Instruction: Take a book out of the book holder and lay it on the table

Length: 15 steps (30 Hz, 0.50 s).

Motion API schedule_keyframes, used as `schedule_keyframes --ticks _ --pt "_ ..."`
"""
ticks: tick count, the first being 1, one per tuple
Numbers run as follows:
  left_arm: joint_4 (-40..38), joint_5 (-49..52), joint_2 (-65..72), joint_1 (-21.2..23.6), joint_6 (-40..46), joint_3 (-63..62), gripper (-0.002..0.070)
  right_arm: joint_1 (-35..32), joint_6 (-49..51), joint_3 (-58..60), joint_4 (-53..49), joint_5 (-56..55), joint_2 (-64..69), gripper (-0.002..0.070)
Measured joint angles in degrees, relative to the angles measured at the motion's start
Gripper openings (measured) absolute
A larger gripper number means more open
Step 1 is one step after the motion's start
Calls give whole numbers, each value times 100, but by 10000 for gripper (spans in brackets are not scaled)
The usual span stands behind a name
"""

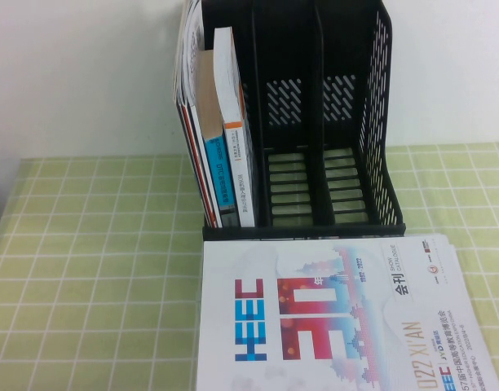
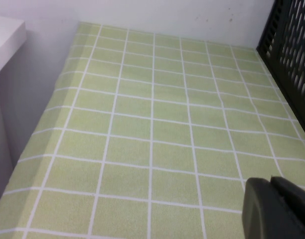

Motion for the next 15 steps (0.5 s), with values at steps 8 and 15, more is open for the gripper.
schedule_keyframes --ticks 8,15 --pt "0 0 0 0 0 0 -3 -12 0 0 0 0 -14 -1" --pt "13 -13 0 0 -11 0 -3 -1392 -114 378 45 -401 -151 -1"
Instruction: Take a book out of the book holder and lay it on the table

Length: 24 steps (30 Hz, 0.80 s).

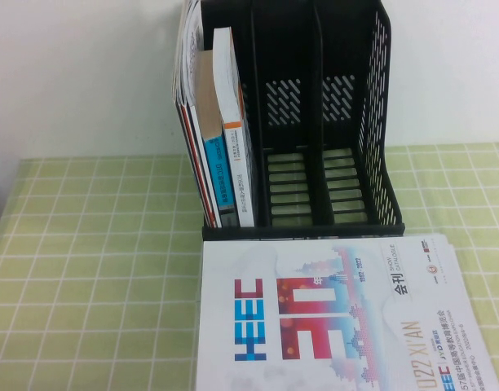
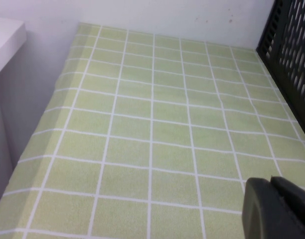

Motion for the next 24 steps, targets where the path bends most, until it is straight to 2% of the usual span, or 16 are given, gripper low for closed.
schedule_keyframes --ticks 2,6,9,11,17,24 --pt "0 0 0 0 6 9 -3 -804 119 323 -65 -681 -170 -1" --pt "0 0 0 0 6 9 -3 -2633 759 1408 -152 -3082 -889 -1" --pt "11 0 0 0 6 9 -3 -3738 1256 2328 -176 -4102 -1708 -1" --pt "11 0 0 0 6 9 -3 -4098 1498 2704 -189 -4094 -2227 -1" --pt "11 0 0 0 6 9 -3 -4639 1728 2999 -167 -2650 -3191 -1" --pt "11 0 0 0 6 9 -3 -5328 1546 3036 -23 -2715 -3230 -1"
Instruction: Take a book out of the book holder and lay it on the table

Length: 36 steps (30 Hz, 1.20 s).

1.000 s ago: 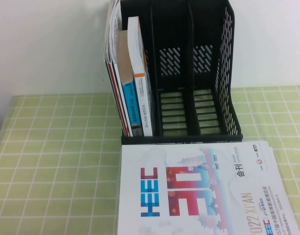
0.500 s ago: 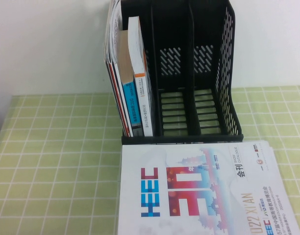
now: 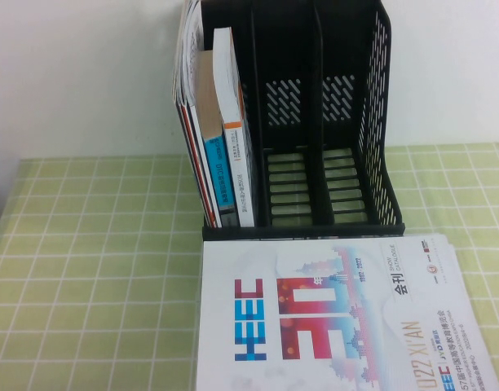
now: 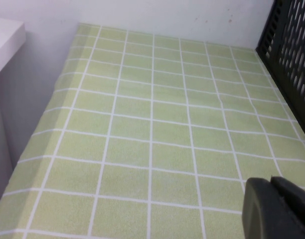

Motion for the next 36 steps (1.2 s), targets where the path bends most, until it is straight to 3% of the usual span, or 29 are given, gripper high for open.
schedule_keyframes --ticks 13,36 --pt "0 0 0 0 0 0 -3 -315 -2572 410 2283 -20 0 -1" --pt "10 0 0 0 0 0 -3 -453 -2773 410 2495 408 0 -1"
